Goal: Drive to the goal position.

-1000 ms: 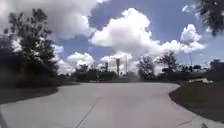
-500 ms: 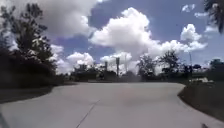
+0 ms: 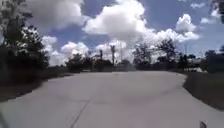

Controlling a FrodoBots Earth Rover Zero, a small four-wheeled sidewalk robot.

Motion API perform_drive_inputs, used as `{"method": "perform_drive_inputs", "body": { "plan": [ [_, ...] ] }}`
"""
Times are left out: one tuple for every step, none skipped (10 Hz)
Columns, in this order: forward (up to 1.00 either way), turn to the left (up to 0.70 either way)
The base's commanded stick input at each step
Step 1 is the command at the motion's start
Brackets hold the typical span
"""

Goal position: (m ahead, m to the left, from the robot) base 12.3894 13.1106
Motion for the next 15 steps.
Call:
{"method": "perform_drive_inputs", "body": {
  "plan": [
    [0.85,0.0],
    [0.85,0.0],
    [0.85,0.0],
    [0.85,0.0],
    [0.85,0.0],
    [0.85,0.0],
    [0.85,0.0],
    [0.85,0.0],
    [0.85,0.0],
    [0.85,0.0],
    [0.85,0.0],
    [0.85,0.0],
    [0.85,0.0],
    [0.85,0.0],
    [0.85,0.0]
  ]
}}
